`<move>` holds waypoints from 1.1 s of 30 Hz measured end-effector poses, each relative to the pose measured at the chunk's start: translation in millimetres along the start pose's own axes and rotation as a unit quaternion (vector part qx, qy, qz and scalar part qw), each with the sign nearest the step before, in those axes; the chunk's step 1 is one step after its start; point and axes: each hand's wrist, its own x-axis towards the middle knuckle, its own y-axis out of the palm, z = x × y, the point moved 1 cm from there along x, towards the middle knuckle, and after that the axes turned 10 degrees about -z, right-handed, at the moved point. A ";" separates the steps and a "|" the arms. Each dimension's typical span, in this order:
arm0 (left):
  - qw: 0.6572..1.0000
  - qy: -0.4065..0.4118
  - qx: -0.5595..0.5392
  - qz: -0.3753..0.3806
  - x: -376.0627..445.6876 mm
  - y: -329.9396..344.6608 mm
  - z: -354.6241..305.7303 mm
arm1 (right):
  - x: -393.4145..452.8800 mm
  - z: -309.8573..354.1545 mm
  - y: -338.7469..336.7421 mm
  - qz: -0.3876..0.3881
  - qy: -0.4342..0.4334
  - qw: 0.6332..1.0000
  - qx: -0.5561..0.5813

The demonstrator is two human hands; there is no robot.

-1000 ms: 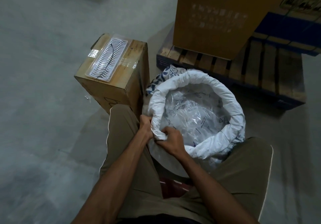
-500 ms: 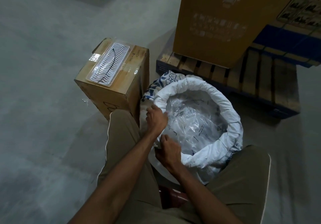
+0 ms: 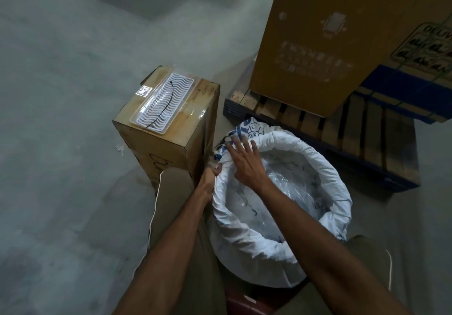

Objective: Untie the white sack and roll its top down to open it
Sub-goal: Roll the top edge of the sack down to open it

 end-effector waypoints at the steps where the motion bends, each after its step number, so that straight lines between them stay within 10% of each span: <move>1: 1.000 -0.003 0.003 0.006 5.1 -0.9 1.5 | 11.0 -5.7 -2.0 -0.005 -0.018 0.999 -0.027; 6: 0.963 0.121 0.241 -0.029 12.2 7.0 1.8 | 43.5 -18.7 -0.6 0.049 -0.049 0.997 -0.029; 12: 0.580 0.380 0.702 -0.161 -7.2 29.4 -5.0 | 72.3 -2.2 -25.4 0.267 -0.038 0.962 -0.044; 15: 0.588 0.372 0.699 -0.165 -0.9 44.4 -20.3 | 84.7 -13.3 -18.9 0.326 0.013 0.945 -0.013; 20: 0.771 0.229 0.581 -0.125 37.3 37.9 -46.1 | 59.8 -39.5 -14.6 0.094 -0.087 0.991 -0.043; 24: 0.799 0.115 0.589 -0.020 34.8 48.2 -59.5 | 33.5 -72.8 -3.5 0.048 0.006 0.989 -0.142; 27: 0.761 0.143 0.633 -0.021 30.9 49.7 -52.1 | 34.7 -82.0 -5.0 0.057 0.026 0.991 -0.122; 31: 0.580 0.386 0.709 -0.107 11.5 69.8 -40.6 | 46.1 -69.5 -25.5 0.091 0.068 0.993 -0.026; 33: 0.557 0.442 0.697 -0.094 3.4 83.8 -38.3 | 51.6 -64.3 -40.4 0.178 0.081 0.981 0.002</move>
